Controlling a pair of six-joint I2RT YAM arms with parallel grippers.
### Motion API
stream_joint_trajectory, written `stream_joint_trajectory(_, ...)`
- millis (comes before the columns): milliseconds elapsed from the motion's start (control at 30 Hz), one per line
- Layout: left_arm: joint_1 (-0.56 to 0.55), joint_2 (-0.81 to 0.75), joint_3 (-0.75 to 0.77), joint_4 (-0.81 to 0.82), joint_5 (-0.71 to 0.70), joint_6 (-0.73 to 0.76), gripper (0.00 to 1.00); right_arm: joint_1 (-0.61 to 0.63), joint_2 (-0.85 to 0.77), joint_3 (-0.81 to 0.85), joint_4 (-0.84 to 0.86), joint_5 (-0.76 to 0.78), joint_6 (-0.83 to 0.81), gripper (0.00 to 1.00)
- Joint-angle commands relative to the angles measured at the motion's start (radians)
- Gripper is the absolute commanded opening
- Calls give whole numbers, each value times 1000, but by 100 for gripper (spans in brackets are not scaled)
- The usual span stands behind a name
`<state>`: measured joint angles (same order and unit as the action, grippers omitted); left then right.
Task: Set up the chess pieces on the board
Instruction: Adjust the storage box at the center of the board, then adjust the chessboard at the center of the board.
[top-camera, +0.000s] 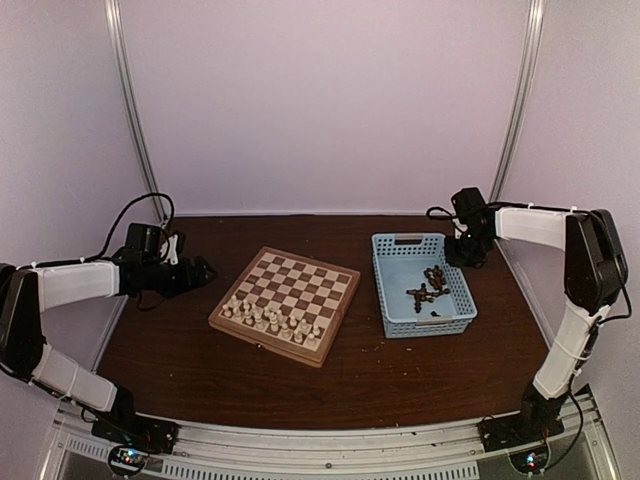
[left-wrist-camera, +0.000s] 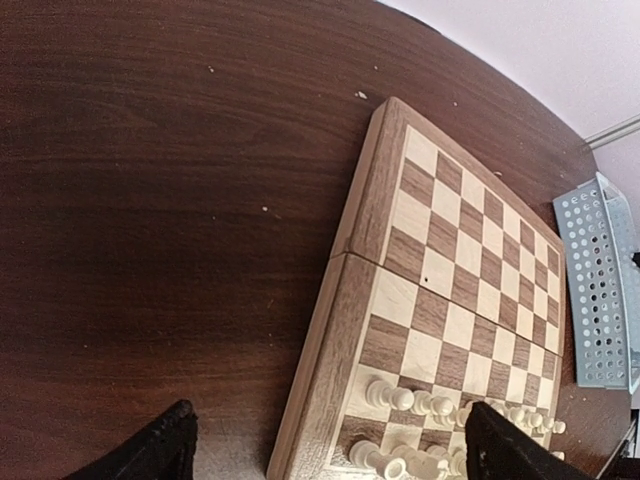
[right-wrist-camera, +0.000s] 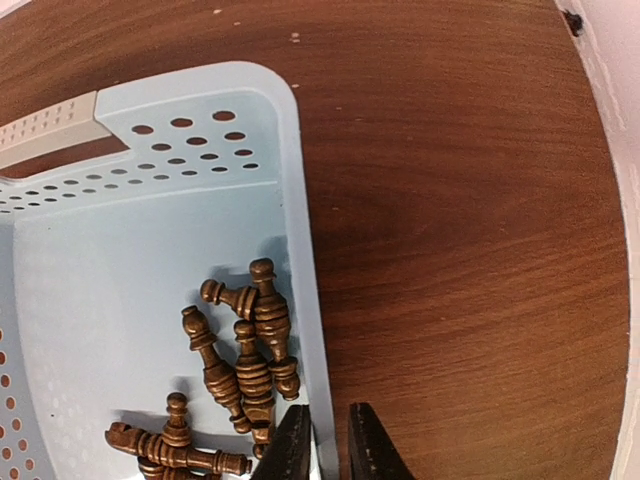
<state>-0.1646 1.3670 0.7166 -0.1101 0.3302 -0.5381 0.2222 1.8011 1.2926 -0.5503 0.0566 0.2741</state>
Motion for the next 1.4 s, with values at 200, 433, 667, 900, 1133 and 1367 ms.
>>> stream_joint_trajectory(200, -37, -21, 46, -20, -39, 43, 94, -123, -214, -158, -14, 120, 50, 36)
stream_joint_trajectory(433, -214, -57, 172, -189, -190, 116, 95, -92, -346, -123, -32, 49, -8, 48)
stream_joint_trajectory(667, -441, -131, 279, -324, -263, 129, 95, 49, -329, -17, -31, -181, -57, 55)
stream_joint_trajectory(900, -610, -199, 237, -408, -357, 12, 98, 224, -135, 150, 21, -291, -25, 58)
stream_joint_trajectory(1133, -548, -404, 43, -450, -453, -113, 85, 343, 106, 388, 9, -315, 8, 59)
stream_joint_trajectory(1367, -240, -543, -135, -414, -178, -189, 59, 419, 331, 638, -54, -265, 47, 52)
